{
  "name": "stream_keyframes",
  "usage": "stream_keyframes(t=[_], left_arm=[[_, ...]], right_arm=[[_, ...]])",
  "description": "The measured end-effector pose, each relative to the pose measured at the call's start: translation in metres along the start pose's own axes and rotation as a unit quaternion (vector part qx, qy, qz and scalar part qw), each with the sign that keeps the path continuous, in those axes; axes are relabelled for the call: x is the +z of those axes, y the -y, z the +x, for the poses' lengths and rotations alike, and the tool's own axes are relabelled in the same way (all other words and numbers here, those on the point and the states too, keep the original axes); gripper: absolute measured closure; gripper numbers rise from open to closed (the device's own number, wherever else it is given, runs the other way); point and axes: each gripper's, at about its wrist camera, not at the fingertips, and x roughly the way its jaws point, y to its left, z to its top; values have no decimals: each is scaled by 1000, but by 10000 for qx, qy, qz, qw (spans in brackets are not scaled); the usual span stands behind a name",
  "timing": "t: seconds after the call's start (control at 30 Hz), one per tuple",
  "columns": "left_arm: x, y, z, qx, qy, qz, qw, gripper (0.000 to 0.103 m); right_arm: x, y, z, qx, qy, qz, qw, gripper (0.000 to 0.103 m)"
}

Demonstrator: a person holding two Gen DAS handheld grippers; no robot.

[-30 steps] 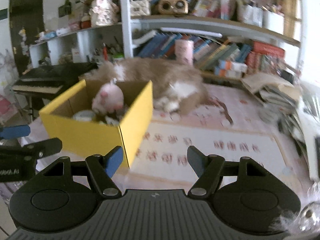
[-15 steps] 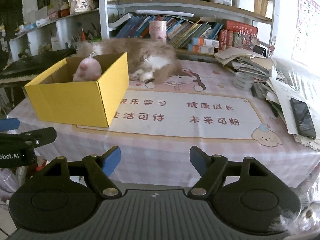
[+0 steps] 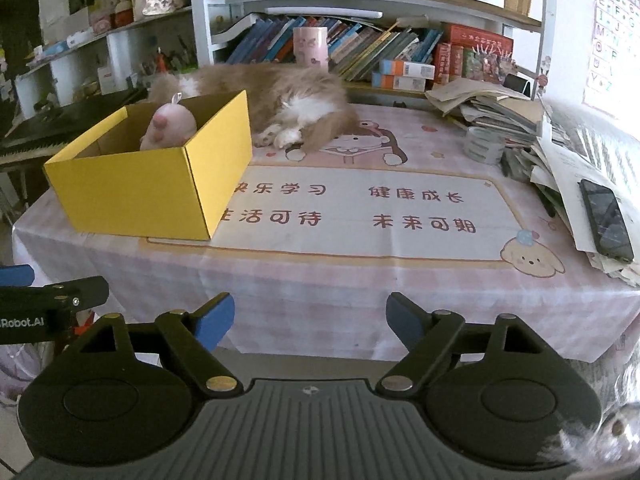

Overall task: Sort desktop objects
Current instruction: 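Withdraw both open tools up and away from the yellow box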

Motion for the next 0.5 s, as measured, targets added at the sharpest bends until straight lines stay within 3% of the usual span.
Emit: stream_keyframes(t=[0.5], left_arm=[[0, 1, -2, -24, 37, 44, 10000, 0]], right_arm=[[-1, -1, 3, -14, -98, -7, 10000, 14]])
